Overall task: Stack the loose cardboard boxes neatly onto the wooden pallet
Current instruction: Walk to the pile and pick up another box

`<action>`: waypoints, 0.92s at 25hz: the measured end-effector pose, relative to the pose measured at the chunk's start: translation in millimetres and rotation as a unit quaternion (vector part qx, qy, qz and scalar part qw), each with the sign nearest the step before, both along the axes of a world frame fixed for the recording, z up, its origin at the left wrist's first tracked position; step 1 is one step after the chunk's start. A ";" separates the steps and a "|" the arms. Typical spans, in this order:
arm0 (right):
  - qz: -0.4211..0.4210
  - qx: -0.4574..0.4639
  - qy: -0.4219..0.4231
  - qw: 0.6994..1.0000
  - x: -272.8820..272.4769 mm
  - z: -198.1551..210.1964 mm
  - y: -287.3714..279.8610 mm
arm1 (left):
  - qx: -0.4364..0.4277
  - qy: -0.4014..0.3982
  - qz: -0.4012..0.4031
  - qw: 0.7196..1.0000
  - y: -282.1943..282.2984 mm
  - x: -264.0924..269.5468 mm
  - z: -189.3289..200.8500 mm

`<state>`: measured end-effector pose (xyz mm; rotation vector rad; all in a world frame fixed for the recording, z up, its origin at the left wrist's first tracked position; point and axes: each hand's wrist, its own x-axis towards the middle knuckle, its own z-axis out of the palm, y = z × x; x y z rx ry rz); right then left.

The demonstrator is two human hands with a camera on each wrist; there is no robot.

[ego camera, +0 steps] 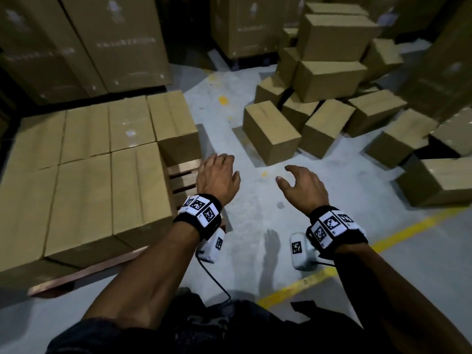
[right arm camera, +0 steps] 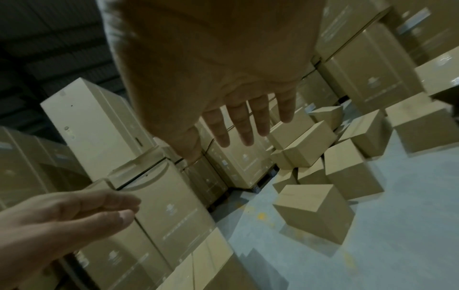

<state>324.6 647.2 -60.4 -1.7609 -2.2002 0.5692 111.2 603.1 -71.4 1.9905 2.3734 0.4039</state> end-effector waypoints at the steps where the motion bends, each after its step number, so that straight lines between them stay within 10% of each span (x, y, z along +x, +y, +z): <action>1: -0.011 0.003 0.002 1.000 17.2 1.3 4.4 | 0.003 0.000 -0.015 1.000 9.0 16.5 1.5; 23: -0.326 0.005 -0.034 0.945 423.3 -9.3 284.0 | -0.032 -0.011 -0.353 0.935 436.2 444.8 -6.1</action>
